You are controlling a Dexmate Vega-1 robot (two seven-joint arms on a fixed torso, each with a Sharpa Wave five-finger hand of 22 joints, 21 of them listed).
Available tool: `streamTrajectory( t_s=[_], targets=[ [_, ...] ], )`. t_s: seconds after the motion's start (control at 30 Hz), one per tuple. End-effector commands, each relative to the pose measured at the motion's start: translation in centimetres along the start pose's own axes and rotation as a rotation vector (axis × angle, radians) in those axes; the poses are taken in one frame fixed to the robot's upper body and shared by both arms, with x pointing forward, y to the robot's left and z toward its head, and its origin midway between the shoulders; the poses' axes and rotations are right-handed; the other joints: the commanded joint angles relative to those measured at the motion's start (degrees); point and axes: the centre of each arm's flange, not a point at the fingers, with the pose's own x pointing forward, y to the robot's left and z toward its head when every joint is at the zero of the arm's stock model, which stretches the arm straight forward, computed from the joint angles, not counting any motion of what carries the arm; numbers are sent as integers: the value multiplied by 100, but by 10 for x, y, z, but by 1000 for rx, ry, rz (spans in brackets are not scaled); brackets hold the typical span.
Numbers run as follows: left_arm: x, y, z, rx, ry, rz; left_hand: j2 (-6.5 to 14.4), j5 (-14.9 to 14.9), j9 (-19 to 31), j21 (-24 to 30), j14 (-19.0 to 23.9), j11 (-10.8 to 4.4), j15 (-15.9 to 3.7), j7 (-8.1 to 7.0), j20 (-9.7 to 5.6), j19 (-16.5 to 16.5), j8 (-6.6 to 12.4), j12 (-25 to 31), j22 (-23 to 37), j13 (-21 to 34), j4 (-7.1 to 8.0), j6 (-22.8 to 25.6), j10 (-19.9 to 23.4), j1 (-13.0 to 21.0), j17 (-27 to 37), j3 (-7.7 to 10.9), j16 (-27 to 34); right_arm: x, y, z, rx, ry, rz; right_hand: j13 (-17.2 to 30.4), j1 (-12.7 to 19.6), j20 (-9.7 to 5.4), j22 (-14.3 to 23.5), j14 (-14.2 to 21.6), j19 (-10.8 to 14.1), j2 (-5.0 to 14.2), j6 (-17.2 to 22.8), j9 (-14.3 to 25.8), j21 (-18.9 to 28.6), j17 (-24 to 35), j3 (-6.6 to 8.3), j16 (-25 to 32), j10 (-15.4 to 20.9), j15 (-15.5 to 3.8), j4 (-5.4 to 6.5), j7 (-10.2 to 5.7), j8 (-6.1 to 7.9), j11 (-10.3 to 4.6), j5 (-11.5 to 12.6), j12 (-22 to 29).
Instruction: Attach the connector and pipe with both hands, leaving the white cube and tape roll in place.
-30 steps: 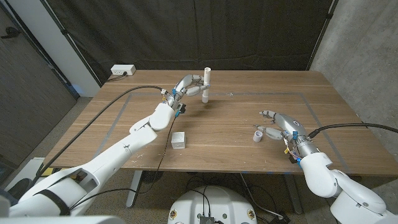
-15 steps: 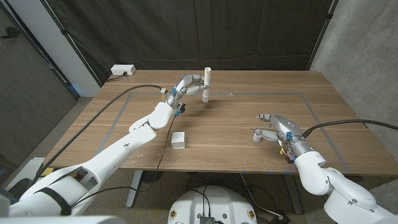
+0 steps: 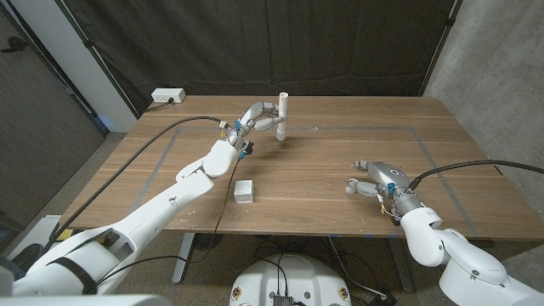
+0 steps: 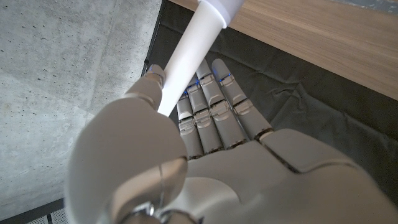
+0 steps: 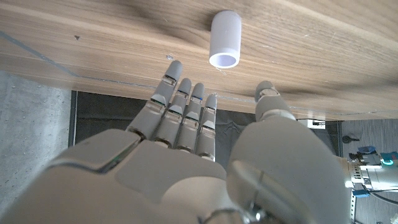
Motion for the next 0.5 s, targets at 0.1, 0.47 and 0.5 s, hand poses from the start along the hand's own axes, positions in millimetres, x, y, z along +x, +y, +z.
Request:
streamTrajectory(
  t_s=[0.1, 0.47, 0.5],
  targets=[
    [-5, -8, -5, -32, 17, -16, 279, 13, 18, 47, 32, -61, -75, 123, -83, -38, 55, -11, 19, 28, 164, 307, 116, 272, 18, 239, 17, 5, 11, -5, -76, 46, 38, -5, 82, -502, 13, 115, 92, 4, 74, 2, 38, 4, 10, 22, 89, -268, 12, -10, 28, 1, 13, 32],
    [-4, -11, -9, -49, 22, -36, 276, 11, 18, 47, 43, -65, -79, 116, -80, -53, 47, -15, 19, 37, 178, 307, 123, 254, 22, 239, 21, 10, 14, -2, -75, 40, 47, -19, 156, -641, 22, 415, 261, 14, 282, -26, 67, 5, 25, 80, 330, -365, 26, -79, 52, -65, 13, 76],
    [-4, -11, -9, -50, 23, -40, 276, 11, 18, 48, 42, -65, -80, 119, -82, -49, 46, -15, 20, 38, 179, 306, 127, 252, 24, 240, 22, 10, 14, -2, -76, 41, 49, -22, 174, -647, 24, 457, 312, 15, 323, -30, 82, 4, 29, 86, 380, -381, 25, -95, 59, -62, 13, 87]
  ],
)
